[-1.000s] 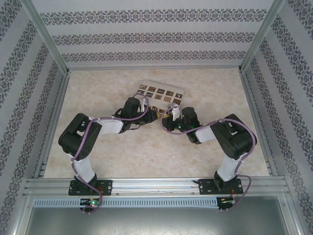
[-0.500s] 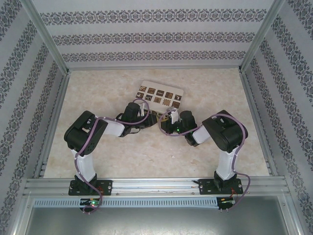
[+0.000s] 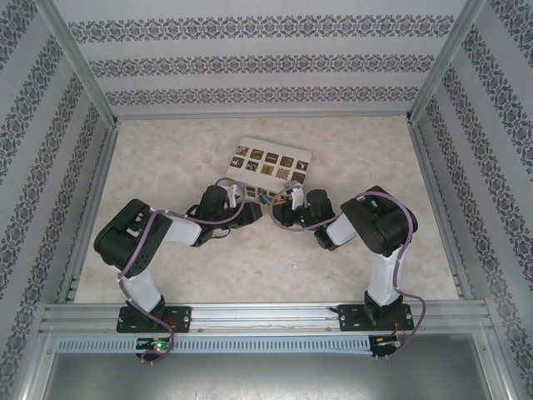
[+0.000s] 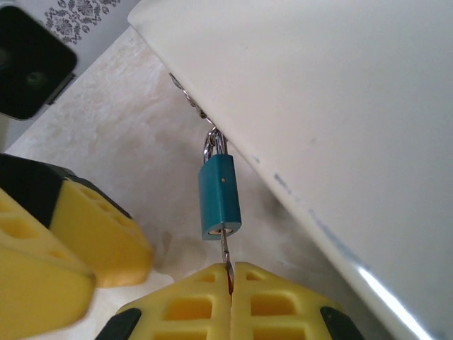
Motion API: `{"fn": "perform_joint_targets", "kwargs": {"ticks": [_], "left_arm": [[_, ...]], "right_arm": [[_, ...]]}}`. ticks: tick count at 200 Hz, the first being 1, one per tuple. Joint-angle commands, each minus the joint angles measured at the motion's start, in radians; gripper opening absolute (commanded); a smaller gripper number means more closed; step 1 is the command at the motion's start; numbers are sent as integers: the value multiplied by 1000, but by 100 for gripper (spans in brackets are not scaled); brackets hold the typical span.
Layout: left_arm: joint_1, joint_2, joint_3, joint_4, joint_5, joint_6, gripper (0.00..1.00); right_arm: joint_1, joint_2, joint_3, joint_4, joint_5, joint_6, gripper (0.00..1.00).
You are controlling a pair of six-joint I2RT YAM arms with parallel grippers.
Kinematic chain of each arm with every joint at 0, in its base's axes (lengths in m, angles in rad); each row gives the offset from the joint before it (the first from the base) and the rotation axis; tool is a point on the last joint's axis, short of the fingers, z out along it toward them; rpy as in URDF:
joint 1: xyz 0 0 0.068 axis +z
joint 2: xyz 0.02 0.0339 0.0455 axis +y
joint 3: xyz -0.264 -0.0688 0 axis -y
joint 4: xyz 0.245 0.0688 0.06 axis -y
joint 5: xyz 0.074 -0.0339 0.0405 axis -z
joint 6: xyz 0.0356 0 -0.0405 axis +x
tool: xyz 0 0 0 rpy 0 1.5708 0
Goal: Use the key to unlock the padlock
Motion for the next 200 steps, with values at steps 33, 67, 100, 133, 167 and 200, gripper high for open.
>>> {"fn": "perform_joint_targets", "kwargs": {"ticks": [33, 67, 100, 133, 167, 200], "left_arm": [[51, -78, -98, 247, -58, -126, 50], [51, -23, -115, 393, -76, -225, 50], [51, 53, -128, 524, -100, -315, 49], [52, 134, -144, 660, -123, -387, 49], [50, 197, -145, 747, -129, -429, 49], [48, 209, -129, 748, -127, -432, 49]], "right_arm": [[16, -30, 2, 62, -21, 112, 0], [21, -58, 13, -12, -19, 130, 0], [21, -72, 30, -51, -25, 178, 0], [22, -103, 47, -121, -23, 208, 0], [24, -140, 66, -191, -22, 254, 0], [29, -161, 91, -272, -24, 273, 0]]}}
